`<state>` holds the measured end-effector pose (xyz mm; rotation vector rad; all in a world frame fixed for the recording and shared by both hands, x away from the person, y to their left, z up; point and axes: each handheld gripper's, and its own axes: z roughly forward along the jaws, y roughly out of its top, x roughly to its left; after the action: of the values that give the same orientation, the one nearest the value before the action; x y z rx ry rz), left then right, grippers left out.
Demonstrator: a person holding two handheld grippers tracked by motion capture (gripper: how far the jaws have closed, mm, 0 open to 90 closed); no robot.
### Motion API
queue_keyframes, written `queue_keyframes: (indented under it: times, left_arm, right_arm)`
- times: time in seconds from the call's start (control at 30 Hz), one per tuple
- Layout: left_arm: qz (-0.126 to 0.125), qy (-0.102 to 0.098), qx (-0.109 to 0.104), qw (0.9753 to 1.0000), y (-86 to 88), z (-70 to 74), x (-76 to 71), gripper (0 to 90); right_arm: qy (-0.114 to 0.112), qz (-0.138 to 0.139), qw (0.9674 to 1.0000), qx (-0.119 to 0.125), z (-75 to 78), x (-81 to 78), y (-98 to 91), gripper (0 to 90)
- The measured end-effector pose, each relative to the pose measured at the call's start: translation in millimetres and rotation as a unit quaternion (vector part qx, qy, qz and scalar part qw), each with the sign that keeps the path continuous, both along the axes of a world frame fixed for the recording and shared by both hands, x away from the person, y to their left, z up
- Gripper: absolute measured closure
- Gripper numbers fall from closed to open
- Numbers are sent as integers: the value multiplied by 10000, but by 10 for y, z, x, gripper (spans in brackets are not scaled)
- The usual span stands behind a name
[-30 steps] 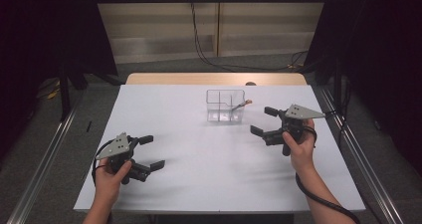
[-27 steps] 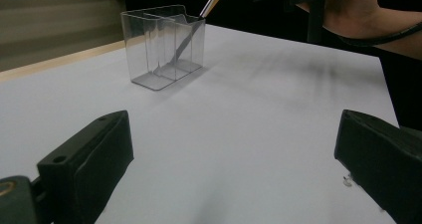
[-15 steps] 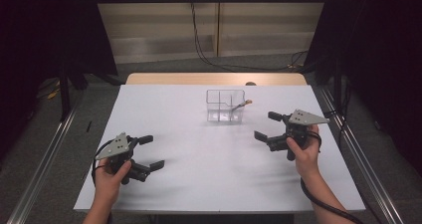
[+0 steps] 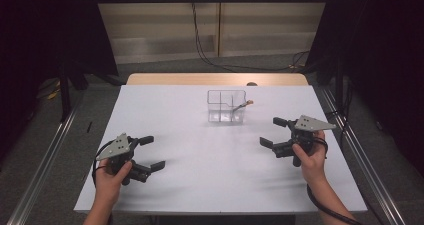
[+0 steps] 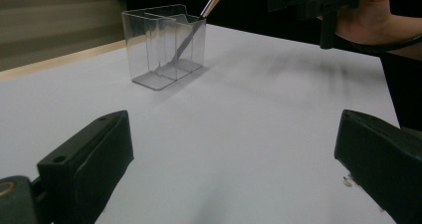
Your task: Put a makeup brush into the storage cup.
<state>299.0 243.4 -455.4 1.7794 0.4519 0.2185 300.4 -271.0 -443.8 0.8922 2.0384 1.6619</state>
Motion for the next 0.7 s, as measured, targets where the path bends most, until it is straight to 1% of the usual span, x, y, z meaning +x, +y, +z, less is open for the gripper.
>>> queue_keyframes:
  times: [0.2,0.37,0.7]
  left_arm:
    - [0,7,-2,10000,0,-4,-1,19]
    - [-26,-3,15,10000,-6,-4,3,19]
    - [7,-8,3,10000,-5,-2,6,19]
  right_arm:
    - [33,-55,10000,-12,-16,-67,-67,25]
    - [46,-122,9999,48,-13,-116,-131,25]
    - [89,-168,9998,42,-40,-172,-219,25]
